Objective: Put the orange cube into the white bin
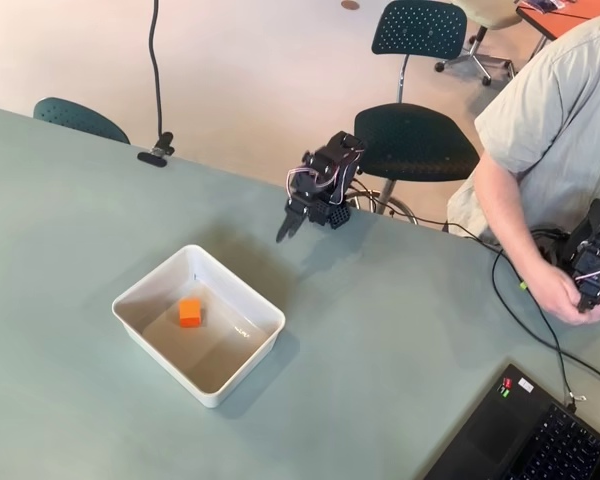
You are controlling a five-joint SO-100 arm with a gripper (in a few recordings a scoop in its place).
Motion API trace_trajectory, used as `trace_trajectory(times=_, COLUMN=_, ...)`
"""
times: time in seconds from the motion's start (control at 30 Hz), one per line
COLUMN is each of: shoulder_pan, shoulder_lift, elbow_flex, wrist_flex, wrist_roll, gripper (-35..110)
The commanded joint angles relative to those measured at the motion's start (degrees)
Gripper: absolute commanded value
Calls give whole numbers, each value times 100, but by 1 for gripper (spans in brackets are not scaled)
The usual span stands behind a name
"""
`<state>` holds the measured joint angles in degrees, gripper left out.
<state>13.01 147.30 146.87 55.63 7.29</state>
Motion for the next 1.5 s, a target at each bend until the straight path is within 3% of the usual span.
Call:
trace_trajectory(times=0.0, shoulder_pan=-35, shoulder_lift=193, elbow_flex=439, wrist_flex=-343, wrist_roll=18, gripper=49)
trace_trajectory(times=0.4, shoulder_pan=0, shoulder_lift=211, elbow_flex=1731, wrist_flex=-343, wrist_roll=44, gripper=48)
trace_trajectory(times=0.67, shoulder_pan=9, shoulder_lift=211, elbow_flex=1688, wrist_flex=-352, wrist_roll=44, gripper=22)
trace_trajectory(times=0.83, shoulder_pan=18, shoulder_lift=193, elbow_flex=1688, wrist_flex=-352, wrist_roll=44, gripper=14)
trace_trajectory(times=1.47, shoulder_pan=299, shoulder_lift=211, elbow_flex=1758, wrist_flex=-352, wrist_roll=105, gripper=14)
